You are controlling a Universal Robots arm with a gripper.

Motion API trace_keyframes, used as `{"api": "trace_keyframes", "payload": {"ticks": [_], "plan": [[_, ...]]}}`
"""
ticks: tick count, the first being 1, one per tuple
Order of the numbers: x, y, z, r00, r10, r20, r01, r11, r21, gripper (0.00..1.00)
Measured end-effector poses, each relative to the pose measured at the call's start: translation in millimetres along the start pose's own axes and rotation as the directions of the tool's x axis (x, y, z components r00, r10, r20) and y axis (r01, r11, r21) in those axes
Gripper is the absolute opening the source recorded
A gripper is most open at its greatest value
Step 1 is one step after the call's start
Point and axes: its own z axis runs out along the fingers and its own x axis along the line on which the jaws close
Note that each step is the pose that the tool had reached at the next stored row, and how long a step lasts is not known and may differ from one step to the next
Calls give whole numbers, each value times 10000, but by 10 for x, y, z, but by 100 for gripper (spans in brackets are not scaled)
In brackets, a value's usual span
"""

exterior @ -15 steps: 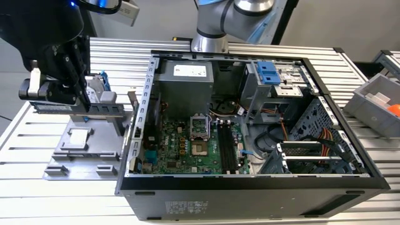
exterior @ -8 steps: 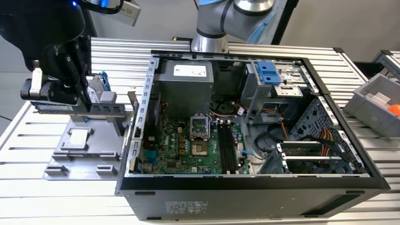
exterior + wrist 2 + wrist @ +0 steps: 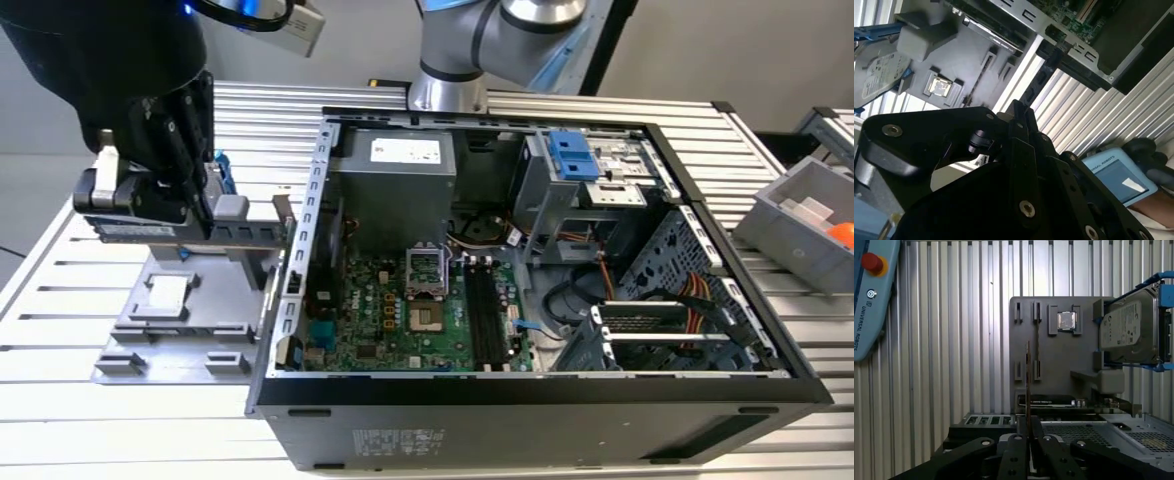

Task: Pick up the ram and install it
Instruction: 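Pick up the ram and move it above insertion slot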

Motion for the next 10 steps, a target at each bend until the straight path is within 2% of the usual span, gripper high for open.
{"api": "trace_keyframes", "payload": {"ticks": [10], "plan": [[-5,-176,-8,10000,0,0,0,10000,-10,0]]}}
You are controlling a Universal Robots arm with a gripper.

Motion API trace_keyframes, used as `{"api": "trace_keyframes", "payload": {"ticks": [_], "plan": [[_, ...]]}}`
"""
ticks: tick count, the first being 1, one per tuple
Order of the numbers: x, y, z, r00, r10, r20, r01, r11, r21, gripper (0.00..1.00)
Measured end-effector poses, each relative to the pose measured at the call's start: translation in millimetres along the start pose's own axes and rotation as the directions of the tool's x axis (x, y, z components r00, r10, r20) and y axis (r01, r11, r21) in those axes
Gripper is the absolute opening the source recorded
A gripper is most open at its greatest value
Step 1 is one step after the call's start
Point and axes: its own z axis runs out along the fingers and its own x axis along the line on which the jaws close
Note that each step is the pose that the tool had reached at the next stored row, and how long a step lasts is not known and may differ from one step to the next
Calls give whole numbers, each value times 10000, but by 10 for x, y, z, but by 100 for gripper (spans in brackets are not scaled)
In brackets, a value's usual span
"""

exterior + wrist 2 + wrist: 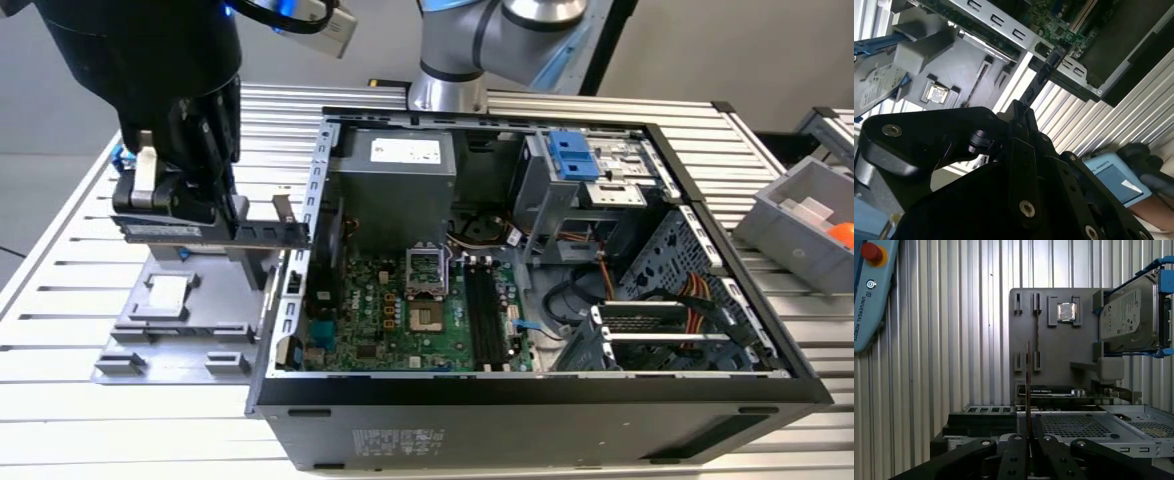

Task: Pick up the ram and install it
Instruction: 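Pick up the ram and move it above insertion slot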

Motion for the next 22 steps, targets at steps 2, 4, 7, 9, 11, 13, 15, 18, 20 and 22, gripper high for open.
{"api": "trace_keyframes", "payload": {"ticks": [2,4,7,9,11,13,15,18,20,22], "plan": [[-1,-38,-1,10000,0,1,0,10000,-4,0],[-2,-79,-3,10000,0,0,0,10000,-12,0],[-4,-142,-6,10000,1,0,-1,10000,-27,0],[-5,-185,-8,10000,0,-1,0,10000,-36,0],[-6,-227,-10,10000,0,0,0,10000,-44,0],[-7,-269,-12,10000,0,-1,0,10000,-54,0],[-8,-309,-14,10000,0,-2,0,10000,-62,0],[-10,-372,-17,10000,1,-2,-1,10000,-74,0],[-11,-413,-19,10000,1,-2,-1,10000,-82,0],[-12,-455,-21,10000,0,-2,0,10000,-91,0]]}}
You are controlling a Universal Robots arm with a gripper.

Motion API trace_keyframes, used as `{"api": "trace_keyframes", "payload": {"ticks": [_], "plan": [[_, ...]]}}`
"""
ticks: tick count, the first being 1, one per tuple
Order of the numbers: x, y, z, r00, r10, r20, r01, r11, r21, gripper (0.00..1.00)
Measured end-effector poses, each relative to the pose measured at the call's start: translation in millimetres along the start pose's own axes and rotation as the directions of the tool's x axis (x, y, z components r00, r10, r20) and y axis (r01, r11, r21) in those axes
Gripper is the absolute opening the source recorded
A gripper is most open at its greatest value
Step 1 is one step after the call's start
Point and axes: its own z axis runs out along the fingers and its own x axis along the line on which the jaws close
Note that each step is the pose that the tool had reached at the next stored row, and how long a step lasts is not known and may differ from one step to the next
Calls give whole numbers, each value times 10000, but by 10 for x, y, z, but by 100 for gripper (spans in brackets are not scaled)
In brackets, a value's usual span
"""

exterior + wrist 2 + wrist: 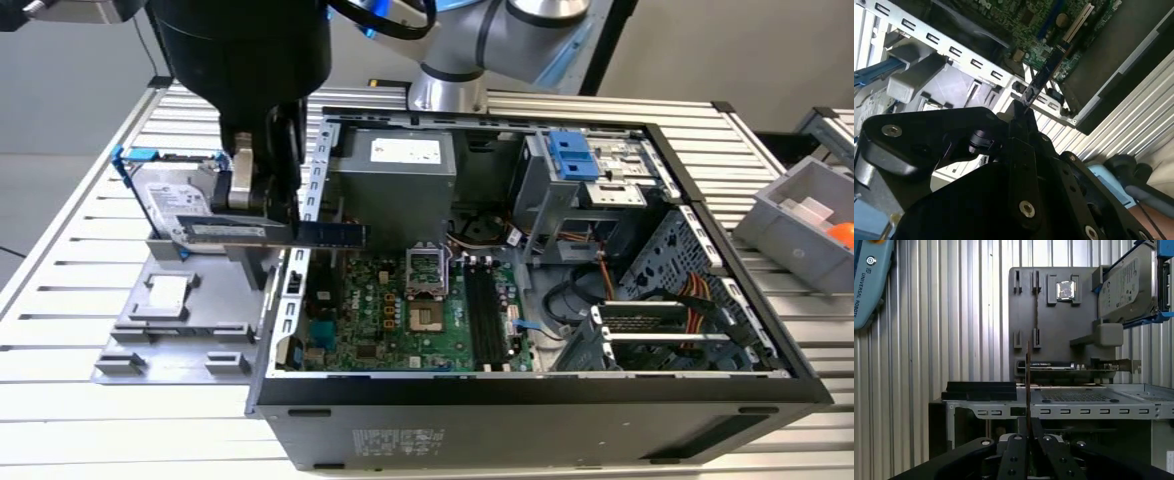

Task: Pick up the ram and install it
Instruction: 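Pick up the ram and move it above insertion slot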

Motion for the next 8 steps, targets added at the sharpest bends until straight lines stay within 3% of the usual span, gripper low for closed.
{"api": "trace_keyframes", "payload": {"ticks": [8], "plan": [[-5,-167,-9,10000,0,-1,0,10000,-34,0]]}}
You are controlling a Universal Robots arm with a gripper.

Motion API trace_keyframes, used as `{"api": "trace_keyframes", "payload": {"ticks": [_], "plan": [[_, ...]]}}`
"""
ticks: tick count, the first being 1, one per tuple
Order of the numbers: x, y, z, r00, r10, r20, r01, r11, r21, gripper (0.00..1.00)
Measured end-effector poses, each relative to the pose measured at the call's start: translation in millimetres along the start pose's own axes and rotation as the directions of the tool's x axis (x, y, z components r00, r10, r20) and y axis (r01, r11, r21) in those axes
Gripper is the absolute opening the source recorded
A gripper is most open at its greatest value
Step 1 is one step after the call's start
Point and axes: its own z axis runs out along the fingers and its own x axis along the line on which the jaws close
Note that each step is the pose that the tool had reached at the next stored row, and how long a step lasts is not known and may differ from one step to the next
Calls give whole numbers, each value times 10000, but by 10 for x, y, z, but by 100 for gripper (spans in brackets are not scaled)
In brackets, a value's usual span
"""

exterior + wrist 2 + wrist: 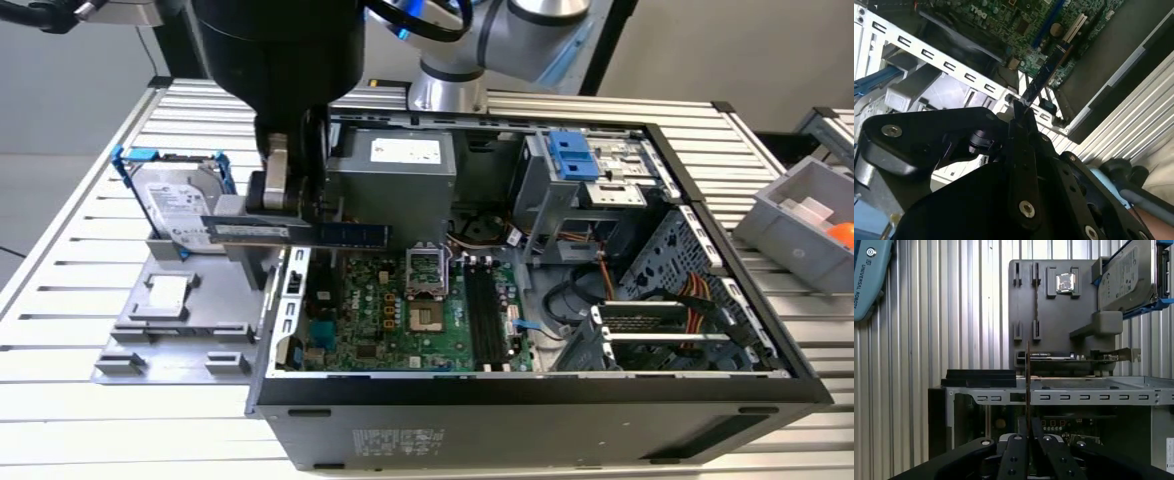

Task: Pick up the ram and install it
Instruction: 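Pick up the ram and move it above insertion slot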

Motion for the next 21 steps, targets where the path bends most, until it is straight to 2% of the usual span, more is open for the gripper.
{"api": "trace_keyframes", "payload": {"ticks": [21], "plan": [[-11,-402,-24,10000,1,-2,-1,10000,-74,0]]}}
